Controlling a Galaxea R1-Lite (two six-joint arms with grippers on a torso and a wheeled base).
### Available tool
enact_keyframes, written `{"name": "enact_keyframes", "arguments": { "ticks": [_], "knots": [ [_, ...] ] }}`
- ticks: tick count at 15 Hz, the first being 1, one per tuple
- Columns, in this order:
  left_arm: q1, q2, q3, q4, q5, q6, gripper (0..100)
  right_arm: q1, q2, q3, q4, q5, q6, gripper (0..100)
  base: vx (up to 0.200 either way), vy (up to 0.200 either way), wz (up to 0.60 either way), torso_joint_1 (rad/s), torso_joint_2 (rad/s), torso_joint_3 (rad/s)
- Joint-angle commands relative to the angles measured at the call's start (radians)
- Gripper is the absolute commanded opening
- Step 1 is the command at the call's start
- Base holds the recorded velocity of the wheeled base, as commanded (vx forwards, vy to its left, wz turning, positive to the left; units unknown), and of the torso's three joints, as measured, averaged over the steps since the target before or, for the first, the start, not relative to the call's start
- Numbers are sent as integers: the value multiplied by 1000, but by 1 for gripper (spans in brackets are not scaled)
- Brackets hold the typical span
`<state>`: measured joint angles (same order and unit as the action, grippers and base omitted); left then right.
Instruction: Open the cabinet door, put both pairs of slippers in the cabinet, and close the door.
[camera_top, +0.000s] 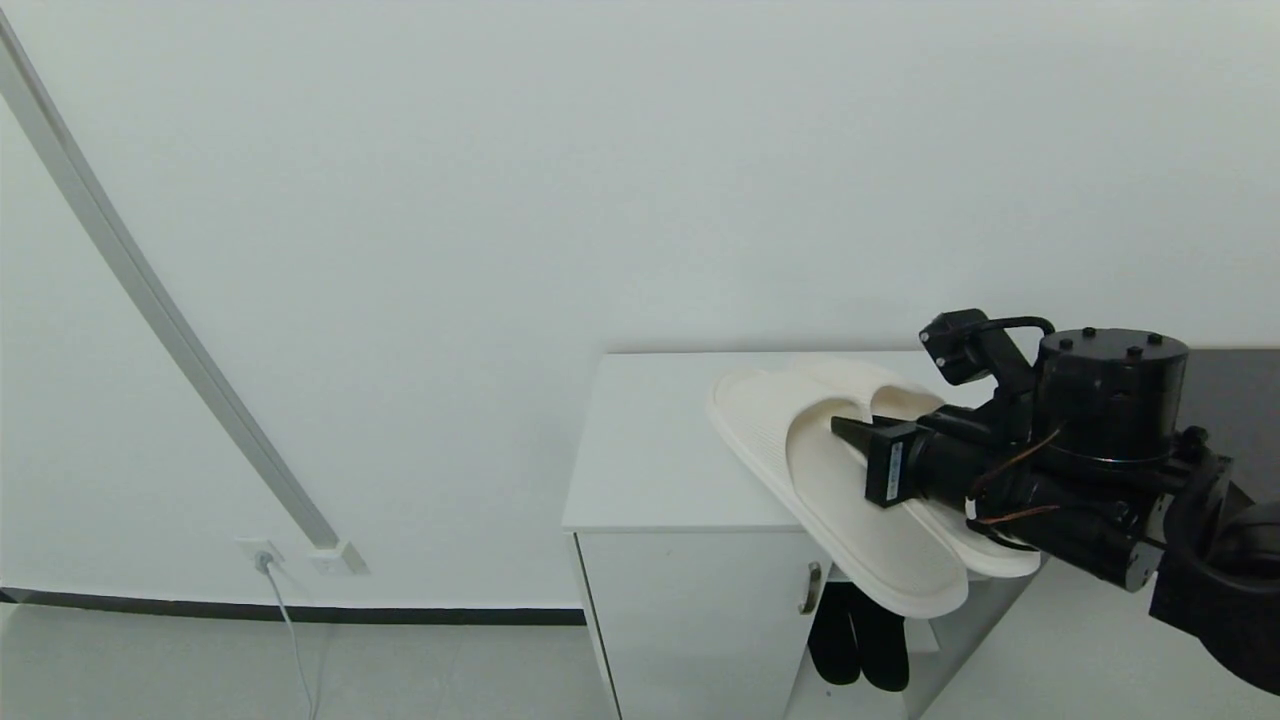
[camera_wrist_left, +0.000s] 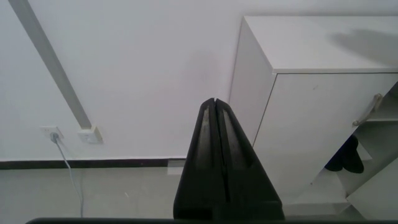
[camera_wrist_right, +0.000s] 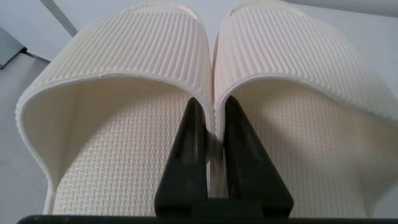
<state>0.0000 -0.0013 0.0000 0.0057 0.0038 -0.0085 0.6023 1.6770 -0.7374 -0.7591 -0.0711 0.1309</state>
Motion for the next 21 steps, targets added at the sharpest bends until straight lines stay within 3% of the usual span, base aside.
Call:
{"name": "enact_keyframes", "arguments": {
  "ticks": [1,5,14,21],
  "knots": [
    [0,1,-2,-1,1,-1,0,1,7,3,-2,-3,0,0,0,0,0,0,0,0],
    [0,1,0,-1,1,-1,0,19,4,12,-5,-3,-2,0,0,0,0,0,0,0],
    [0,1,-2,-1,1,-5,0,40,-7,29,-5,-35,-2,0,-200,0,0,1,2,2],
    [0,1,0,-1,2,-4,0,57,-23,53,-5,-36,-2,0,0,0,0,0,0,0]
  ]
}}
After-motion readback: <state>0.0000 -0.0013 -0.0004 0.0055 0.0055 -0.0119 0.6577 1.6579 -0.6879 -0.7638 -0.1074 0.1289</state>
